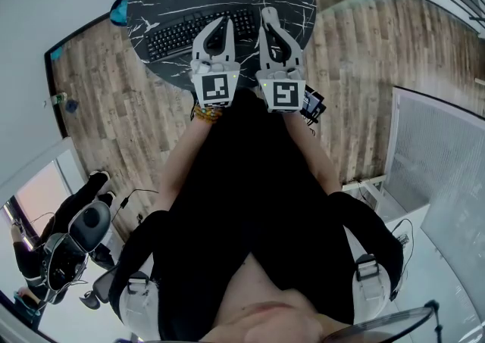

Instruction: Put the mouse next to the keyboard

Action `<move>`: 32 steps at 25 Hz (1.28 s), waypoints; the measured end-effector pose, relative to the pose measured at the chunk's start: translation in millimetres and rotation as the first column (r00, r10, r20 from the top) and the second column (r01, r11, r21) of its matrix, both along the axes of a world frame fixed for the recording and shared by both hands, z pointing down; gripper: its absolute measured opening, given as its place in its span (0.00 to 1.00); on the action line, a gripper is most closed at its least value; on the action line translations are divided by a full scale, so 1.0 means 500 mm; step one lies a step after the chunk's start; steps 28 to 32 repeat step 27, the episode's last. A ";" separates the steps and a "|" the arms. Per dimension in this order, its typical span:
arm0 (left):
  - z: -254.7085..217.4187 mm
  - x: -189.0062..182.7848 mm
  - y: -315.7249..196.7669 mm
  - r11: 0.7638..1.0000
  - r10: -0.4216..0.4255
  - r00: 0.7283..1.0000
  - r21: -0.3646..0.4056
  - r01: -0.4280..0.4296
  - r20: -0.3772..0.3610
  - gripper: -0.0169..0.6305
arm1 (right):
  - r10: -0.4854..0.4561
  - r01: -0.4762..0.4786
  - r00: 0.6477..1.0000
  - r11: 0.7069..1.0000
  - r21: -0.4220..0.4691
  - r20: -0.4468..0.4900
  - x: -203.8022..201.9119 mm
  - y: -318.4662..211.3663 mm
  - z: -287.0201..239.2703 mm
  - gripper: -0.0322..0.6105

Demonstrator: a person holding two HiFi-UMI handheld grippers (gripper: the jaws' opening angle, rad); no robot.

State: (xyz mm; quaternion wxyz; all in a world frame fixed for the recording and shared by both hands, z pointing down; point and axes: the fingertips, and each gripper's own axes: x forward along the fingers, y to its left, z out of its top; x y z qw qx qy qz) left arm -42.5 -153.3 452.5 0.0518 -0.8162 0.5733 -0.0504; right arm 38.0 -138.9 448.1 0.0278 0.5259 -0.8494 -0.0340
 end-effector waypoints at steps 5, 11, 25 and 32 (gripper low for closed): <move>0.004 0.003 0.000 1.000 0.003 1.000 -0.007 -0.003 -0.002 0.06 | -0.006 0.005 1.000 1.000 -0.027 -0.028 0.001 0.001 0.010 0.11; 0.008 0.008 -0.002 1.000 0.010 1.000 -0.014 -0.010 0.015 0.06 | -0.014 0.013 1.000 0.999 -0.035 -0.022 0.004 -0.001 0.012 0.11; 0.009 0.025 -0.013 0.999 0.025 1.000 -0.025 -0.025 0.015 0.06 | -0.015 0.014 1.000 0.999 -0.041 -0.014 0.017 -0.013 0.011 0.11; 0.010 0.027 -0.014 0.999 0.026 1.000 -0.029 -0.026 0.017 0.06 | -0.010 0.009 1.000 0.999 -0.039 -0.010 0.020 -0.016 0.010 0.11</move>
